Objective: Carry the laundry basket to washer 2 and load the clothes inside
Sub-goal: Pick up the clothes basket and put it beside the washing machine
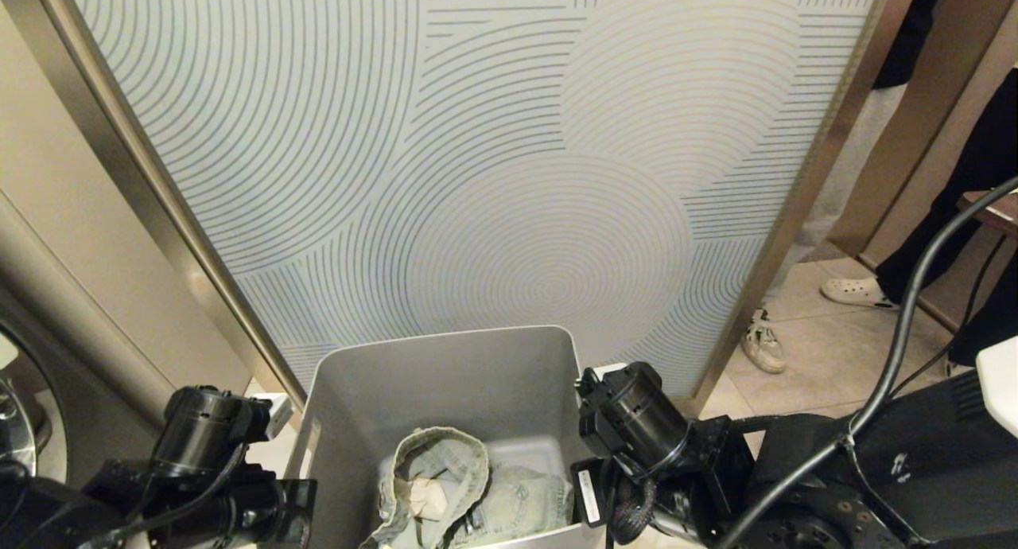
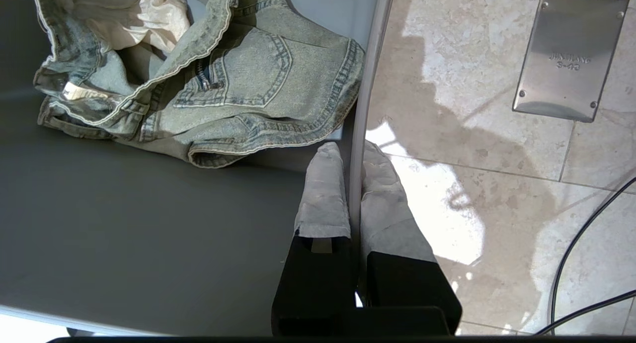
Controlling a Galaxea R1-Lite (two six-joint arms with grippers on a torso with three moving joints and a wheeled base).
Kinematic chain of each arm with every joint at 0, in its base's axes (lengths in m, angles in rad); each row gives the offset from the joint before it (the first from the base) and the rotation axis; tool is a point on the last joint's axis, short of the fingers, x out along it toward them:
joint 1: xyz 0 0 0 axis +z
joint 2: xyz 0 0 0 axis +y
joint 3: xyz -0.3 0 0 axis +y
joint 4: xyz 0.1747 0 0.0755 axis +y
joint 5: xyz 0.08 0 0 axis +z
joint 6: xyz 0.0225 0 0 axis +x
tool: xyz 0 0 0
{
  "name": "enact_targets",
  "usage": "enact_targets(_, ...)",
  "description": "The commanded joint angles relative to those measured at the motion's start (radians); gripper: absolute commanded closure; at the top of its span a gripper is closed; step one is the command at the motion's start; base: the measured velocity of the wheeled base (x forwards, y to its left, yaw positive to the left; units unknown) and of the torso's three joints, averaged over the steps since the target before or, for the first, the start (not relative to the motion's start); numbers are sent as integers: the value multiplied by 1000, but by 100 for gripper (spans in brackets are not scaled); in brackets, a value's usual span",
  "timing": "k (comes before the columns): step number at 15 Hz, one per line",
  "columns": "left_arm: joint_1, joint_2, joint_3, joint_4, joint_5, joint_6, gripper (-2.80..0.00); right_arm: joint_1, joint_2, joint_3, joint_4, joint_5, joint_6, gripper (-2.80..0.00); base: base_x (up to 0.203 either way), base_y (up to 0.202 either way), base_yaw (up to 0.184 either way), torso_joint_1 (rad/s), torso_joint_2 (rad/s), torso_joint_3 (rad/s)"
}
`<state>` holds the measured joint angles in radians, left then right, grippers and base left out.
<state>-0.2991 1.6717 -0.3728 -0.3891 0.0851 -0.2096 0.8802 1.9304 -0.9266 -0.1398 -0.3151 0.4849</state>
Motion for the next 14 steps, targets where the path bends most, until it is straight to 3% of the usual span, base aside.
enact_targets(1,0,3,-2,-4,1,-2,0,0,4,0,-1,-2,2,0,0,0,0,4,1,40)
enact_targets(14,0,11,0,-5,-2,-4,0,0,7,2,-3,-1,-9,0,0,0,0,0,0,0)
